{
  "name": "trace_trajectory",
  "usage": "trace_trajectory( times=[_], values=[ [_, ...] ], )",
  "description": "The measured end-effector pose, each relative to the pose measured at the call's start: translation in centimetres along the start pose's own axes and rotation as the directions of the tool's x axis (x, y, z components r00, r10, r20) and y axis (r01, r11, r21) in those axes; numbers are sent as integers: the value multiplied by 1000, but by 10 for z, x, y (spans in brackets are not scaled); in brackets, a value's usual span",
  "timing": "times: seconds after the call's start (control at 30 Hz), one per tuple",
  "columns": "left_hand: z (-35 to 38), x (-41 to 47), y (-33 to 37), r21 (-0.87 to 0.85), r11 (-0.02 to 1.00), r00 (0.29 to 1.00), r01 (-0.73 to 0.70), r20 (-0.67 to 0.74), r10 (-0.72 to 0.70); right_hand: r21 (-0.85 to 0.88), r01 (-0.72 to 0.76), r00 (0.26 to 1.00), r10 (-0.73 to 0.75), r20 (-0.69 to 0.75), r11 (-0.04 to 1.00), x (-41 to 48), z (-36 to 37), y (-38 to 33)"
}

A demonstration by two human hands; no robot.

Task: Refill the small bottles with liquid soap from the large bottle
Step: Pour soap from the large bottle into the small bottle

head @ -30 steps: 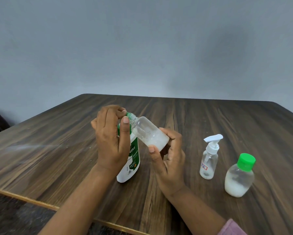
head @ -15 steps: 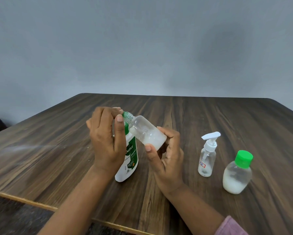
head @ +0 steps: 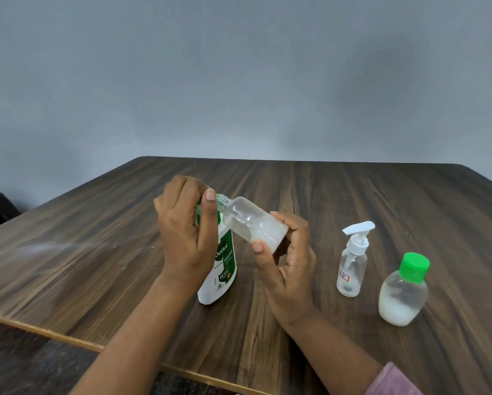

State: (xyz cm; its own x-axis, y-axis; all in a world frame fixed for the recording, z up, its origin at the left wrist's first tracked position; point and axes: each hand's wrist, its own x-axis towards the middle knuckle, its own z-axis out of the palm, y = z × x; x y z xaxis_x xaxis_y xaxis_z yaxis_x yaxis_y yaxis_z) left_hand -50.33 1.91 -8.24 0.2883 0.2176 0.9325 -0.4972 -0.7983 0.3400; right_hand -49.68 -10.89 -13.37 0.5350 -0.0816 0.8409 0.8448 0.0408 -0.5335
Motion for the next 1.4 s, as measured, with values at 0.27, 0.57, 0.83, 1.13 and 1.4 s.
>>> trace_trajectory(
  times=[0.27,0.57,0.83,1.13,1.4],
  values=[
    [-4,9,3,-64,998,1000,2,15,-1,-5,-6,1000,6,9,1000,0,2,0],
    [-1,0,-1,-21,999,999,-29,-18,28,-19,5,1000,-4,25,1000,0,1,1],
    [-1,-1,-3,-20,999,999,-37,-32,36,-20,-10,1000,10,21,1000,-1,3,1],
    [-2,9,-2,-45,997,998,-66,-14,66,-28,-5,1000,5,26,1000,0,2,2],
    [-3,3,-3,5,997,997,-78,-9,78,-16,-15,1000,15,28,1000,-2,2,1]
  ],
)
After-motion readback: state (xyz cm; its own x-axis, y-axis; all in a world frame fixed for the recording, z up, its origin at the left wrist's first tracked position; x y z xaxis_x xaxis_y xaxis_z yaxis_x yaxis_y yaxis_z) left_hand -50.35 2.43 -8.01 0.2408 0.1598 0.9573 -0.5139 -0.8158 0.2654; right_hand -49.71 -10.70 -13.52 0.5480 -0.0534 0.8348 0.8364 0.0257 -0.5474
